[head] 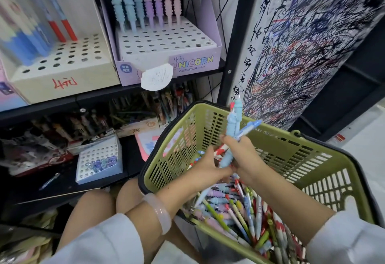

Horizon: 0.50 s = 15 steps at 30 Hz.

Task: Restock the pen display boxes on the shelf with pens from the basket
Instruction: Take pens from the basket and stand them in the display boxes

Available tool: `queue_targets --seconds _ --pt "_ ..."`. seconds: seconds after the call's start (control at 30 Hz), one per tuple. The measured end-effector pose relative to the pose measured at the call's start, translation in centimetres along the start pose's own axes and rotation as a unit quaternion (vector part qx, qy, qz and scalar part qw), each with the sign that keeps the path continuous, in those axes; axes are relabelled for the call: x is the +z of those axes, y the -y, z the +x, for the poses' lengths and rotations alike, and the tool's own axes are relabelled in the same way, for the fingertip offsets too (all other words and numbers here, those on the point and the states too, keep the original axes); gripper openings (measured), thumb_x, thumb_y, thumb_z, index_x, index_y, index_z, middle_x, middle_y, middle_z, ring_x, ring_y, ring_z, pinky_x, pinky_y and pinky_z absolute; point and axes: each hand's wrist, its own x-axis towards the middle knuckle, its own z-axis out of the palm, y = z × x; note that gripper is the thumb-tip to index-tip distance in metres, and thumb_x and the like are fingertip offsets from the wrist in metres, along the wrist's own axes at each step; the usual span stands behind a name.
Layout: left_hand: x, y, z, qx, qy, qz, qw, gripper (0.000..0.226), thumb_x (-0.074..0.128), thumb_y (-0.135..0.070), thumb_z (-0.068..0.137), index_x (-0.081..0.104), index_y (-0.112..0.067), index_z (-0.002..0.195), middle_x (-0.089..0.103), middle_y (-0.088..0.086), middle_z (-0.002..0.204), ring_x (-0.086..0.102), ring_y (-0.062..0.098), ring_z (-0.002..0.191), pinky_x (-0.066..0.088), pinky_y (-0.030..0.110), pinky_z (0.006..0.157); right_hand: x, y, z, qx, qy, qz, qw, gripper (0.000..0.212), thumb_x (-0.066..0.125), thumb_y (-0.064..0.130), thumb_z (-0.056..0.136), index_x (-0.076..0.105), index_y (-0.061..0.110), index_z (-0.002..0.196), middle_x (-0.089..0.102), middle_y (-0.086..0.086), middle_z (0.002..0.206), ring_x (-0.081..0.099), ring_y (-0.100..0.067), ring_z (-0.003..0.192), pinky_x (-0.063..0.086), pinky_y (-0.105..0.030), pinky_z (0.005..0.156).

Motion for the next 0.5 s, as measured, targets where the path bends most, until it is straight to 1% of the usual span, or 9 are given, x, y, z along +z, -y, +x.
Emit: queue_targets --seconds 0.07,0.1,0.2,0.27,0.33,0.37,0.43,0.47,0.5 --pt "-0.1 -0.2 -0.4 -0.001 0.003 0.022 1.0 0.067 0.059 -0.025 0.087 0.019 -0.024 0.14 0.05 -0.008 0.121 0.067 0.019 0.084 0.054 0.034 0.086 0.2 0.1 -0.1 0.005 -0.001 0.03 1.0 0.018 0.053 0.012 0.091 0.052 0.021 0.075 0.049 0.007 0.057 0.05 -0.009 0.059 0.04 -0.029 0.063" --pt "-0.2 -0.2 -0.5 0.001 0.0 0.037 0.999 0.065 0.057 -0.021 0.087 0.018 -0.023 0.139 0.049 -0.007 0.119 0.065 0.019 0.078 0.054 0.031 0.078 0.3 0.0 -0.1 0.007 -0.006 0.047 0.999 0.016 0.054 0.015 0.092 0.054 0.022 0.077 0.051 0.011 0.053 0.053 -0.006 0.056 0.042 -0.028 0.061" --pt "-0.2 -0.3 -0.8 0.016 -0.038 0.052 0.998 0.046 0.056 -0.016 0.087 0.026 -0.02 0.123 0.053 0.005 0.105 0.051 0.015 0.065 0.046 0.029 0.059 1.0 0.1 -0.2 0.037 -0.03 0.108 0.993 0.009 0.055 0.019 0.091 0.052 0.018 0.083 0.053 0.011 0.047 0.057 -0.007 0.051 0.048 -0.028 0.056" --pt "-0.3 -0.2 -0.9 0.017 -0.053 0.059 0.997 0.047 0.056 -0.018 0.088 0.023 -0.026 0.12 0.052 0.002 0.101 0.049 0.013 0.068 0.042 0.026 0.057 1.3 0.7 -0.1 0.034 -0.045 0.132 0.99 0.011 0.054 0.018 0.093 0.05 0.017 0.083 0.052 0.008 0.048 0.055 -0.006 0.048 0.048 -0.026 0.049" --pt "-0.7 -0.1 -0.9 0.009 -0.06 0.05 0.997 0.044 0.056 -0.02 0.089 0.023 -0.031 0.116 0.05 -0.004 0.096 0.05 0.015 0.071 0.041 0.025 0.058 0.9 1.8 0.5 0.013 -0.072 0.158 0.985 0.015 0.051 0.017 0.095 0.047 0.016 0.081 0.046 0.003 0.056 0.048 -0.009 0.053 0.045 -0.026 0.056" --pt "-1.1 -0.1 -0.9 0.004 -0.067 0.045 0.997 0.038 0.055 -0.02 0.09 0.028 -0.03 0.114 0.049 -0.005 0.091 0.049 0.015 0.07 0.04 0.024 0.057 0.5 2.5 0.9 0.0 -0.081 0.16 0.984 0.015 0.05 0.017 0.095 0.047 0.014 0.081 0.043 0.002 0.057 0.044 -0.009 0.054 0.044 -0.027 0.061" --pt "-2.1 0.0 -0.9 0.0 -0.098 -0.007 0.995 0.019 0.053 -0.018 0.092 0.042 -0.022 0.107 0.049 -0.001 0.08 0.045 0.012 0.06 0.037 0.02 0.049 -0.7 3.4 1.2 -0.014 -0.071 0.107 0.992 0.011 0.048 0.017 0.096 0.048 0.01 0.088 0.046 0.001 0.061 0.043 -0.011 0.053 0.044 -0.03 0.068" --pt "-2.6 0.1 -0.8 -0.001 -0.123 -0.068 0.99 0.012 0.052 -0.015 0.093 0.047 -0.017 0.104 0.048 0.001 0.075 0.041 0.01 0.055 0.035 0.019 0.045 -1.1 3.5 1.1 -0.015 -0.054 0.055 0.997 0.008 0.047 0.016 0.097 0.049 0.008 0.097 0.048 0.0 0.069 0.043 -0.013 0.057 0.044 -0.03 0.069" --pt "-3.0 -0.1 -0.7 0.0 -0.147 -0.145 0.978 0.008 0.051 -0.013 0.094 0.048 -0.012 0.102 0.047 0.002 0.07 0.039 0.009 0.049 0.035 0.018 0.042 -1.3 3.3 0.8 -0.014 -0.034 -0.005 0.999 0.014 0.046 0.014 0.097 0.048 0.007 0.108 0.047 -0.002 0.078 0.042 -0.013 0.063 0.044 -0.028 0.068"
